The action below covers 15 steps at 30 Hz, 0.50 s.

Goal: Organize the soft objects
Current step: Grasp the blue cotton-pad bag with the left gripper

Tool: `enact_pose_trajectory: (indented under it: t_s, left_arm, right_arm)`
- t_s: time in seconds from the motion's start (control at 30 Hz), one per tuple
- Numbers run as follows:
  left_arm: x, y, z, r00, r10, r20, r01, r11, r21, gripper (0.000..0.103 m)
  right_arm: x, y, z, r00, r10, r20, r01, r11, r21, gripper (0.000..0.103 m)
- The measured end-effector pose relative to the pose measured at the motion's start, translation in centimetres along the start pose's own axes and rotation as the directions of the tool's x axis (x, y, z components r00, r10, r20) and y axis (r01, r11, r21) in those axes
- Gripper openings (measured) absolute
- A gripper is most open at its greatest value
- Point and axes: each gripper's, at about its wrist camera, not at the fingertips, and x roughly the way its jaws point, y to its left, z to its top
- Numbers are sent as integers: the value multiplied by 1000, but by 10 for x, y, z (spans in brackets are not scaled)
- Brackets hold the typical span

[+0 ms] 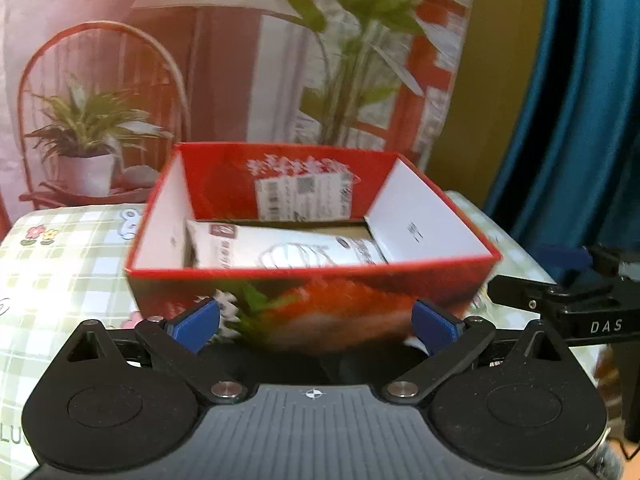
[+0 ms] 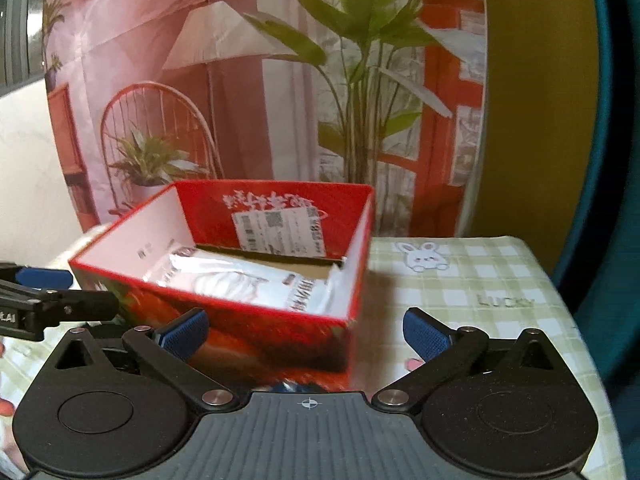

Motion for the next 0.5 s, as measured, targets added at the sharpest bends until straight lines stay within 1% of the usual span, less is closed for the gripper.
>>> enact_pose_trajectory:
  t_s: [0.1,0.23,0.5]
  left_arm:
    - [4,-8,-7,999,-32,-16,33,999,7,103]
    - [16,-16,-15,995,-63,-74,62,998,-16,103]
    - [34,-43,-27,989,-48,-140,54,998,45,103]
  right_arm:
    - [-3,-5,-12,1000,21,-9,-21,1000,-7,103]
    - [-5,-13,-33,999,3,-48,-2,1000,16,102]
    - [-3,-38,-76,988,-10,-156,23,996,84,102]
